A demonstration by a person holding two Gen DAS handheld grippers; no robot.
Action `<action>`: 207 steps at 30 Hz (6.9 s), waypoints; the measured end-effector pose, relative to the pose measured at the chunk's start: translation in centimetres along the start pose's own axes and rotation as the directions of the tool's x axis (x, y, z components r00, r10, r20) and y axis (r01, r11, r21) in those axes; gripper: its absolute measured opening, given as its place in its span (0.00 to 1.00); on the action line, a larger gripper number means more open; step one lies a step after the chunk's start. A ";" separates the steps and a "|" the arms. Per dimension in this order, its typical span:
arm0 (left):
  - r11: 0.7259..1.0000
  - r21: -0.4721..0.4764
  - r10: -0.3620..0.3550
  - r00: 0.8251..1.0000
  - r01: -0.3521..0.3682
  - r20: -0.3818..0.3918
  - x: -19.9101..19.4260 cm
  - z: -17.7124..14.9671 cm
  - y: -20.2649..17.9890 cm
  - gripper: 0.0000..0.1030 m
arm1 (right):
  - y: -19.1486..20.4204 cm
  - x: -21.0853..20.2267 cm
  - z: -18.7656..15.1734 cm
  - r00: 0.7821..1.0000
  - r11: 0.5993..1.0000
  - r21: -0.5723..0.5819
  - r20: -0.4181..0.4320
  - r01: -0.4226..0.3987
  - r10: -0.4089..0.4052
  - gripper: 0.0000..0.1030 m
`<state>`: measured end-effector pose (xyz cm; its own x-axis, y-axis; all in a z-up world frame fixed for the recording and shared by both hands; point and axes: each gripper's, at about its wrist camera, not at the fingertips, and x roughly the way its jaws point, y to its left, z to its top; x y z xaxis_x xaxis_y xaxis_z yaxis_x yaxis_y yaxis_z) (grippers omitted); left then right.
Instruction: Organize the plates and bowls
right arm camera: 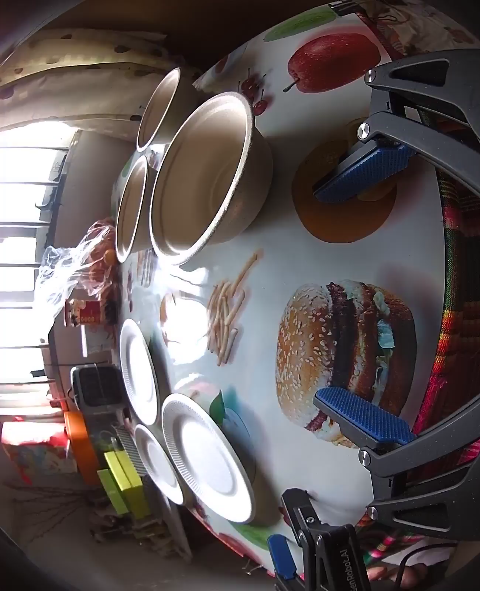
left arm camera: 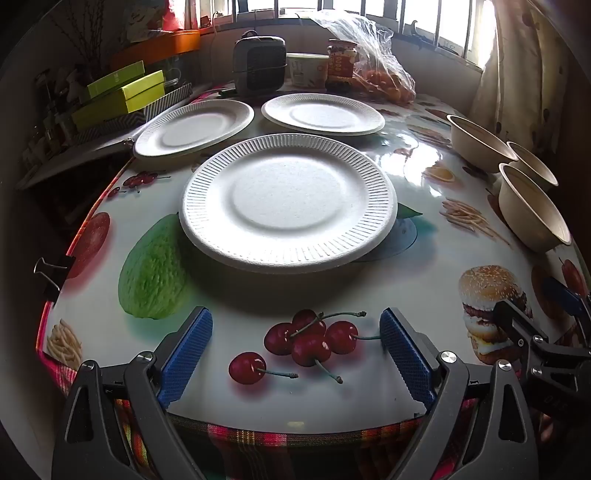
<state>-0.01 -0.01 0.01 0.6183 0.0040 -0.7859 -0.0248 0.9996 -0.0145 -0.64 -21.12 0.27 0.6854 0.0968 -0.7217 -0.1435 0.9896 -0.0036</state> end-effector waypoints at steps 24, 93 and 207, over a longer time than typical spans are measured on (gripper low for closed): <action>0.999 0.040 -0.022 0.988 0.016 0.152 -5.1 2.4 -2.6 0.90 | -3.2 -5.7 1.0 0.985 0.996 0.090 0.170 0.007 -0.022 0.98; 1.000 0.011 -0.001 0.991 0.000 0.135 -4.4 7.6 -3.7 0.90 | -3.5 -5.6 6.4 0.979 0.997 0.064 0.200 -0.046 0.032 0.98; 0.877 -0.478 0.009 0.998 -0.040 -0.067 7.8 17.3 22.5 0.13 | 18.5 21.9 29.4 0.792 0.794 -0.192 -0.367 -0.577 0.487 0.15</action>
<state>17.82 23.02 4.29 0.5638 0.0108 -0.8259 -0.4220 0.8633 -0.2768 32.65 2.44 4.77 0.2112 0.5200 -0.8276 -0.6468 0.7092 0.2805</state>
